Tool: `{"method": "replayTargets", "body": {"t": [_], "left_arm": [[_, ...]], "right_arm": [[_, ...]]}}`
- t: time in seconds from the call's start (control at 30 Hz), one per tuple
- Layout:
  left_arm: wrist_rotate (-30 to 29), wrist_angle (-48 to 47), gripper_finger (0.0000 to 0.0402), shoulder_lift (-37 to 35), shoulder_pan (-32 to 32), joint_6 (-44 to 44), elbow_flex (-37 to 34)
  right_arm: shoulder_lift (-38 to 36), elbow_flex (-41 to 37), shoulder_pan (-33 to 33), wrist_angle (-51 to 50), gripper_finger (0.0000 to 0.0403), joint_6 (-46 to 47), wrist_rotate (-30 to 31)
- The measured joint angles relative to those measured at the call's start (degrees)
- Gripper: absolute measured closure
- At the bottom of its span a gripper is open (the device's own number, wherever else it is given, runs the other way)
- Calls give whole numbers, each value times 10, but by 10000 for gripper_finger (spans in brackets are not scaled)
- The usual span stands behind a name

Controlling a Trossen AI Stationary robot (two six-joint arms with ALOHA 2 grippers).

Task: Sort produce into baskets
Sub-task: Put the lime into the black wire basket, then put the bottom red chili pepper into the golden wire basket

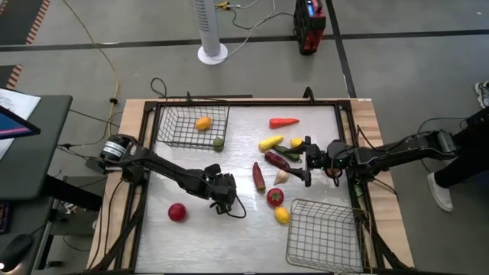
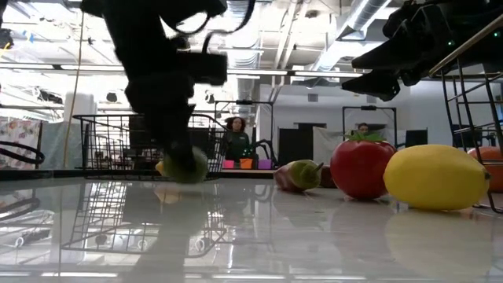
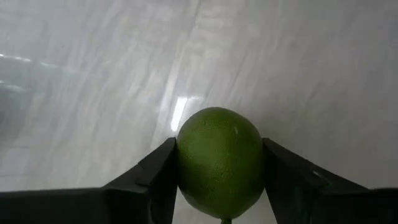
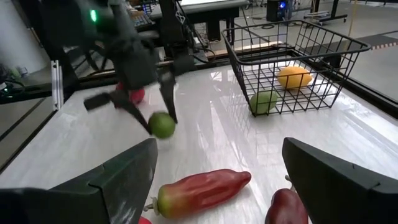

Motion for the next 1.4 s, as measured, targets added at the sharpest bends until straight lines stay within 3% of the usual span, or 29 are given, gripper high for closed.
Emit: {"method": "replayTargets", "body": {"t": [0.17,0.43,0.53,0.6,0.77,1.0,1.1,1.2,1.27,1.4], "left_arm": [[-66,-49,213,-83,0,1,11],[-365,-166,196,-258,29,-9,14],[-408,-211,195,-293,81,-17,13],[-387,-227,194,-303,125,-5,13],[-267,-244,187,-301,225,26,12],[-207,-245,120,-300,271,67,12],[-189,-246,94,-300,269,70,16],[-130,-245,83,-301,241,77,28],[-103,-234,83,-301,201,73,33],[-109,-172,93,-297,106,67,27]], "right_arm": [[0,0,0,1,30,-2,0],[0,0,0,10,30,-2,0],[0,0,0,12,30,-3,0],[0,0,0,13,30,-4,0],[0,0,0,13,30,-4,0],[0,0,0,13,30,-5,0],[0,0,0,10,30,-5,0],[0,0,0,7,30,-4,0],[0,0,0,1,30,-4,0],[0,0,0,-5,30,0,0]]}}
